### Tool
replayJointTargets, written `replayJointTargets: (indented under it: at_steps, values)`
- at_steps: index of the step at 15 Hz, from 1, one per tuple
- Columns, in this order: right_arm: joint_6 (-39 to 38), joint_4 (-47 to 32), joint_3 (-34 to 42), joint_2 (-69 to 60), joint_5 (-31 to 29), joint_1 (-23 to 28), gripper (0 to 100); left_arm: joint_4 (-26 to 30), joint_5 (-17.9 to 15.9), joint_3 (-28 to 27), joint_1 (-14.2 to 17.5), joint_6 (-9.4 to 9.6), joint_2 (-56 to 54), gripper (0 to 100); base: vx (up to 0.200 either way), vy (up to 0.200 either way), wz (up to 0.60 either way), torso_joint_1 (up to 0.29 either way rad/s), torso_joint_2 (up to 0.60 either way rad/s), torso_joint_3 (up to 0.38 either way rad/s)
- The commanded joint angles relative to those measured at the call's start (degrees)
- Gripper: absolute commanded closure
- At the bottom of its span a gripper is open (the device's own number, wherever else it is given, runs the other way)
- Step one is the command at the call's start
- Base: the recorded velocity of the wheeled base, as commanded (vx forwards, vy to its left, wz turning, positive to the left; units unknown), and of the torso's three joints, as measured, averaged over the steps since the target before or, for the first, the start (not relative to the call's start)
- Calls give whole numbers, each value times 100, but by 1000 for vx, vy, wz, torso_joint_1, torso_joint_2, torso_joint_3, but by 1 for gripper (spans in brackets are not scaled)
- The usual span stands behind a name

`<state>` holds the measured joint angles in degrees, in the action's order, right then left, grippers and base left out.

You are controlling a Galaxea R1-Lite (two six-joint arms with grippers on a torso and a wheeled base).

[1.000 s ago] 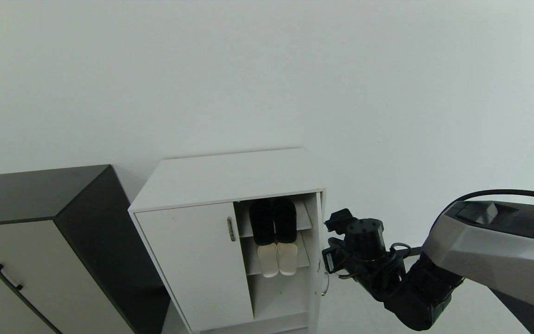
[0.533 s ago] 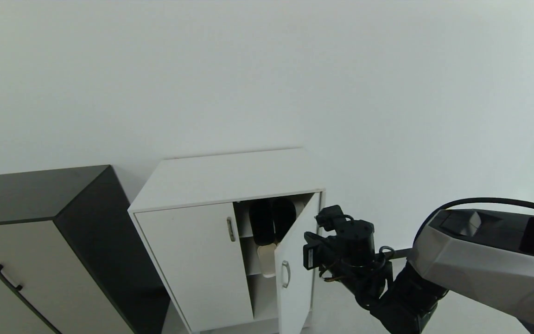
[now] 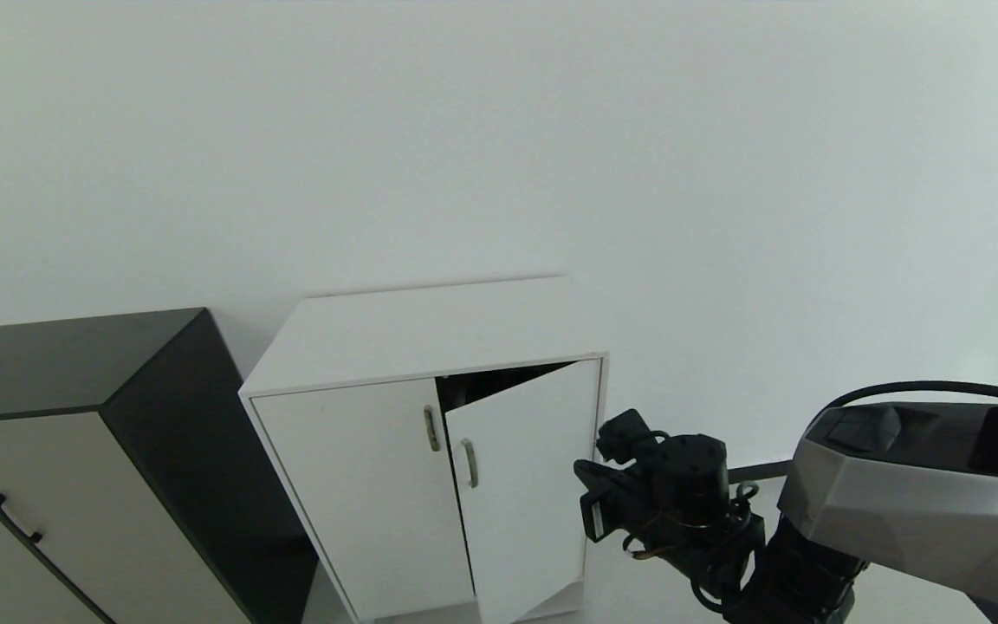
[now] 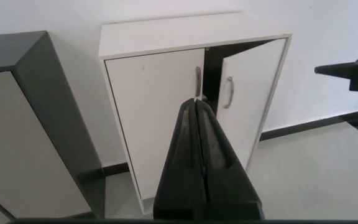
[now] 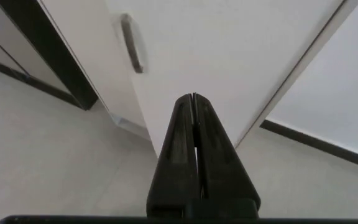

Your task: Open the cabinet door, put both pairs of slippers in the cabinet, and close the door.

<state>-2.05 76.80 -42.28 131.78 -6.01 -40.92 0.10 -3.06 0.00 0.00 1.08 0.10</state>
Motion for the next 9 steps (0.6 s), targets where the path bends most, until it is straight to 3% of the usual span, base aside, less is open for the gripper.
replayJointTargets:
  at_steps: [1, 5, 8, 9]
  values:
    - [187, 336, 106, 252, -5, 5, 100, -1, -2, 0, 0, -3, 8, 100, 0, 0, 0, 0, 0, 0]
    - [477, 213, 132, 146, -58, -21, 100, -1, 7, 0, 0, -3, -1, 100, 0, 0, 0, 0, 0, 0]
    - [-516, -1932, -360, -794, -269, -162, 100, -1, 7, 0, 0, -3, 8, 100, 0, 0, 0, 0, 0, 0]
    - [-586, -2055, -351, -821, -278, -170, 100, -1, 7, 0, 0, -3, 8, 100, 0, 0, 0, 0, 0, 0]
